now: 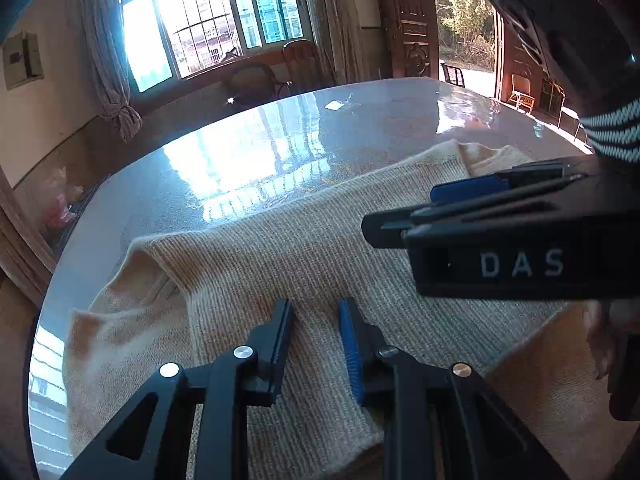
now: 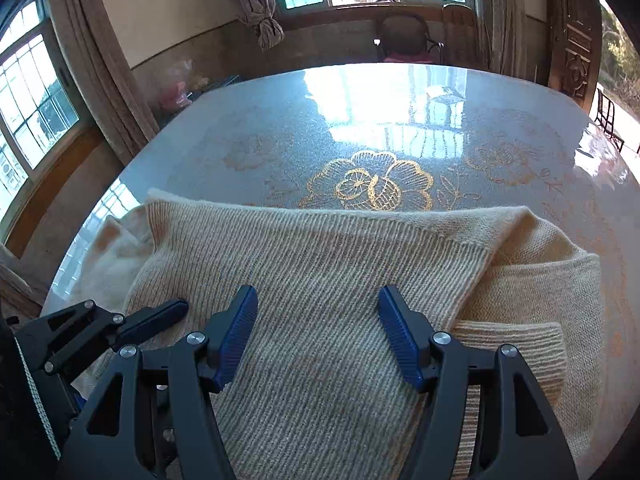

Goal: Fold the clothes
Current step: 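Fold the collar section over the sleeves toward the hem with both tools, then lower the folded section and open both tools, pressing it flat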

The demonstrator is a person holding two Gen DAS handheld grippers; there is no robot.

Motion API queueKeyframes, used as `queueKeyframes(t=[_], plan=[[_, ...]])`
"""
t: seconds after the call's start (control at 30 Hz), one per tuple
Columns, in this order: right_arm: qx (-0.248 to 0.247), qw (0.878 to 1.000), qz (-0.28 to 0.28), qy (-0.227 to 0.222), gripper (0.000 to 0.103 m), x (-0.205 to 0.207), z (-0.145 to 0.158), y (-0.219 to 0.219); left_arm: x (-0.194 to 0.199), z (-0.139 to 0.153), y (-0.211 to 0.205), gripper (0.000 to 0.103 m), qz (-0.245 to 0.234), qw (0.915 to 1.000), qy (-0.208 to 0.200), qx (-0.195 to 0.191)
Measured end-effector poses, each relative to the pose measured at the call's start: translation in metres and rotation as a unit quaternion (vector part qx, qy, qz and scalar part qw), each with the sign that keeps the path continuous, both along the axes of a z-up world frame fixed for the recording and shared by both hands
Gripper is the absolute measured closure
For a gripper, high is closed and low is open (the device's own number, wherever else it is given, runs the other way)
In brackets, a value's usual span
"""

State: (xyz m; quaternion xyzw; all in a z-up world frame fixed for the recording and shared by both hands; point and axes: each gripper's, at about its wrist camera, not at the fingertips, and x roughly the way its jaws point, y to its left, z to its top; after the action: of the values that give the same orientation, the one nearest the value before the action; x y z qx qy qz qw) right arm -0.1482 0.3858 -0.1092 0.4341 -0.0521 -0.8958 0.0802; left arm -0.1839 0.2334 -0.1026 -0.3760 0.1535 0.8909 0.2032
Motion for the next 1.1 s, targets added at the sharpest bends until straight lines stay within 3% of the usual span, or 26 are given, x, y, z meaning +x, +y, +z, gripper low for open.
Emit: queueKeyframes(t=[0.03,0.13,0.27,0.33,0.43,0.53,0.63,0.67,0.77,0.97,1.1], plan=[[0.021,0.999,0.008,0.025,0.035,0.006,-0.003,-0.003,-0.001,0.001,-0.004,0.078,0.000,0.9999,-0.005,0.012],[0.048,0.998,0.022,0.025,0.026,0.009,-0.005,-0.011,-0.006,0.004,-0.017,0.077,-0.002,0.9985,-0.025,0.049],[0.047,0.998,0.028,0.020,0.018,0.011,-0.004,-0.010,-0.011,0.017,-0.020,0.076,-0.037,0.9993,-0.007,0.000],[0.061,0.997,0.031,0.019,0.016,0.007,-0.005,-0.019,-0.020,0.033,-0.033,0.076,-0.024,0.9997,0.007,0.007],[0.060,0.998,0.031,0.018,0.016,0.000,-0.015,-0.032,-0.044,0.051,-0.068,0.076,0.019,0.9985,0.001,0.051],[0.054,0.998,0.032,0.018,0.015,0.001,-0.016,-0.030,-0.083,0.037,-0.098,0.076,0.068,0.9935,-0.068,0.062],[0.057,0.998,0.034,0.017,0.015,-0.002,-0.016,-0.031,-0.112,0.005,-0.113,0.076,0.091,0.9800,-0.163,0.070],[0.056,0.998,0.034,0.017,0.014,-0.004,-0.016,-0.031,-0.117,0.000,-0.115,0.076,0.094,0.9778,-0.172,0.073],[0.049,0.998,0.036,0.017,0.013,-0.004,-0.016,-0.028,-0.127,-0.004,-0.118,0.077,0.091,0.9799,-0.161,0.076],[0.054,0.998,0.039,0.015,0.011,-0.011,-0.015,-0.033,-0.144,-0.008,-0.103,0.077,0.077,0.9906,-0.113,0.003],[0.054,0.998,0.039,0.015,0.011,-0.015,-0.018,-0.040,-0.151,-0.009,-0.111,0.074,0.118,0.9898,-0.079,-0.005]])
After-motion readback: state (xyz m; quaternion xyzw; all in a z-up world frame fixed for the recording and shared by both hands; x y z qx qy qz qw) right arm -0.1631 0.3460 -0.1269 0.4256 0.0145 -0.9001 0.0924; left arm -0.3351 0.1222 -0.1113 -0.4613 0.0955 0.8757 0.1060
